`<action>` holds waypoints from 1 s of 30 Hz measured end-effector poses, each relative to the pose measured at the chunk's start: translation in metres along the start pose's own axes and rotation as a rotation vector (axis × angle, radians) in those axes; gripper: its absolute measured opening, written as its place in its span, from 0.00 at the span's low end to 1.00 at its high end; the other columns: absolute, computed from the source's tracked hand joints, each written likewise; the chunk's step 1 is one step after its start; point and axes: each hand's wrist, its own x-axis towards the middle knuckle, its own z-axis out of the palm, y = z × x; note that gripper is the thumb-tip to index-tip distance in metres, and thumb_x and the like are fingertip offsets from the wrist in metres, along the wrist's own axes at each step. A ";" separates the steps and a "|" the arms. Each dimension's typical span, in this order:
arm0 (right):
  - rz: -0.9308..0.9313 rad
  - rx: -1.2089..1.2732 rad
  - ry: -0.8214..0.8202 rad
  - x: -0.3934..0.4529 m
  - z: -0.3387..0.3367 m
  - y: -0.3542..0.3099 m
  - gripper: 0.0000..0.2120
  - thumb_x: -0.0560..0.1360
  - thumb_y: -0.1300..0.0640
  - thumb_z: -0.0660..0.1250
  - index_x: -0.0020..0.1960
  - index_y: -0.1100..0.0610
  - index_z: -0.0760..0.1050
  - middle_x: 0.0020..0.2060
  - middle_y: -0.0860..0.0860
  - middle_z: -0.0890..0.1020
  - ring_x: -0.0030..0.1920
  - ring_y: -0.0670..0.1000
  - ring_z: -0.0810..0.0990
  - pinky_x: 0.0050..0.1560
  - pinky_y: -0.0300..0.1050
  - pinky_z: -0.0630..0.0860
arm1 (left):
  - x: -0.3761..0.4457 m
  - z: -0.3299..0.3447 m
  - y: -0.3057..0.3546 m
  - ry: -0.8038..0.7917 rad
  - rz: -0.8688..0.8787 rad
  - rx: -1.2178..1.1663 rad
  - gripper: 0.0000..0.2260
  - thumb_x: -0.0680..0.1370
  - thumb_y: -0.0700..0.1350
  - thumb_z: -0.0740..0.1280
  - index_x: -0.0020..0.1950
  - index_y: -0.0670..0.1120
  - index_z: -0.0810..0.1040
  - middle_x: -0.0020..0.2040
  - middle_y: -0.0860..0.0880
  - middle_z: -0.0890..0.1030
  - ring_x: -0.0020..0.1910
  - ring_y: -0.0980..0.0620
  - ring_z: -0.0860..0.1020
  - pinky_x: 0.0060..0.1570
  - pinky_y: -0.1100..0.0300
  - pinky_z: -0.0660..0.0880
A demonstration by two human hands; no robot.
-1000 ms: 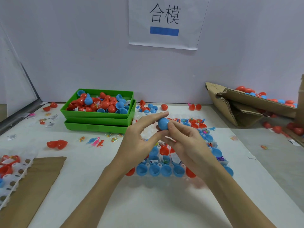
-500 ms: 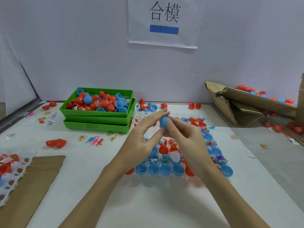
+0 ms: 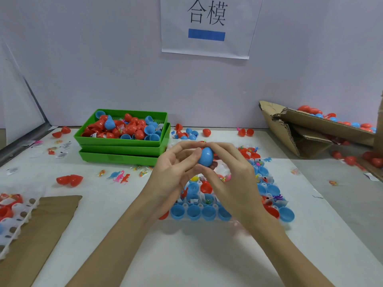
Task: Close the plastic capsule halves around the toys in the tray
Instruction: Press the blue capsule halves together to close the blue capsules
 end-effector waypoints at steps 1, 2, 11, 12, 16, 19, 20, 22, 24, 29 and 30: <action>0.030 0.055 -0.010 0.000 0.000 -0.002 0.21 0.75 0.56 0.76 0.66 0.56 0.79 0.57 0.47 0.81 0.58 0.45 0.79 0.60 0.37 0.76 | 0.000 0.000 -0.001 0.016 0.006 0.002 0.13 0.81 0.41 0.69 0.64 0.37 0.80 0.59 0.35 0.83 0.55 0.35 0.85 0.54 0.53 0.84; 0.054 0.085 -0.017 0.000 0.000 -0.003 0.20 0.75 0.57 0.76 0.66 0.55 0.79 0.56 0.46 0.82 0.57 0.46 0.80 0.59 0.39 0.77 | 0.001 0.001 -0.002 0.030 0.007 0.002 0.13 0.81 0.41 0.70 0.63 0.37 0.79 0.60 0.34 0.82 0.55 0.35 0.85 0.54 0.53 0.84; 0.032 -0.070 -0.073 0.001 -0.005 -0.001 0.18 0.74 0.60 0.77 0.63 0.58 0.80 0.52 0.48 0.82 0.49 0.45 0.77 0.53 0.33 0.76 | 0.000 0.003 -0.008 0.056 -0.072 -0.073 0.15 0.77 0.45 0.73 0.61 0.40 0.79 0.55 0.39 0.85 0.54 0.40 0.86 0.52 0.56 0.83; 0.017 -0.088 -0.056 0.001 -0.005 0.000 0.19 0.73 0.60 0.78 0.63 0.59 0.81 0.52 0.49 0.83 0.49 0.43 0.77 0.54 0.30 0.75 | 0.000 0.003 -0.008 0.057 -0.076 -0.063 0.16 0.77 0.46 0.74 0.61 0.40 0.80 0.55 0.39 0.85 0.54 0.40 0.86 0.53 0.54 0.83; -0.056 -0.121 -0.022 0.003 -0.006 0.002 0.24 0.72 0.55 0.79 0.65 0.59 0.80 0.56 0.51 0.83 0.54 0.43 0.79 0.58 0.31 0.75 | 0.000 -0.001 -0.003 0.051 -0.098 -0.065 0.19 0.77 0.46 0.74 0.64 0.37 0.79 0.59 0.34 0.84 0.59 0.35 0.84 0.59 0.50 0.82; -0.084 -0.082 -0.009 0.003 -0.006 0.001 0.25 0.74 0.54 0.76 0.69 0.60 0.77 0.60 0.52 0.82 0.59 0.44 0.78 0.62 0.34 0.75 | 0.000 0.000 0.000 -0.019 -0.137 -0.134 0.21 0.80 0.48 0.70 0.67 0.36 0.78 0.60 0.33 0.84 0.59 0.37 0.84 0.57 0.53 0.83; -0.074 -0.043 0.000 0.002 -0.006 -0.001 0.25 0.74 0.55 0.76 0.69 0.59 0.77 0.60 0.50 0.82 0.59 0.43 0.78 0.62 0.33 0.74 | -0.001 0.001 0.000 -0.039 -0.145 -0.163 0.20 0.80 0.49 0.69 0.66 0.37 0.79 0.60 0.33 0.84 0.58 0.38 0.85 0.56 0.54 0.83; -0.030 0.058 0.006 0.001 -0.006 -0.006 0.23 0.75 0.56 0.75 0.69 0.57 0.77 0.59 0.46 0.82 0.58 0.42 0.80 0.61 0.32 0.75 | -0.001 0.003 -0.001 -0.065 -0.144 -0.214 0.18 0.81 0.48 0.68 0.66 0.38 0.80 0.60 0.34 0.84 0.58 0.40 0.85 0.54 0.56 0.82; 0.009 0.147 -0.003 0.001 -0.006 -0.010 0.20 0.76 0.57 0.75 0.67 0.56 0.78 0.56 0.45 0.84 0.55 0.44 0.82 0.58 0.34 0.76 | -0.001 0.004 -0.003 -0.075 -0.120 -0.252 0.17 0.82 0.48 0.67 0.65 0.39 0.81 0.59 0.36 0.84 0.57 0.43 0.85 0.55 0.58 0.82; 0.007 0.087 -0.031 0.001 -0.010 -0.010 0.16 0.77 0.58 0.73 0.65 0.57 0.80 0.43 0.45 0.82 0.41 0.44 0.76 0.44 0.29 0.71 | -0.001 0.012 -0.009 -0.032 -0.072 -0.281 0.16 0.81 0.48 0.67 0.63 0.37 0.79 0.54 0.40 0.85 0.52 0.47 0.85 0.53 0.62 0.81; -0.002 0.069 -0.034 0.002 -0.011 -0.008 0.16 0.78 0.58 0.73 0.64 0.57 0.80 0.42 0.45 0.82 0.40 0.43 0.75 0.42 0.29 0.70 | -0.001 0.014 -0.010 -0.018 -0.072 -0.290 0.16 0.81 0.48 0.68 0.62 0.37 0.78 0.54 0.41 0.85 0.52 0.48 0.86 0.52 0.62 0.81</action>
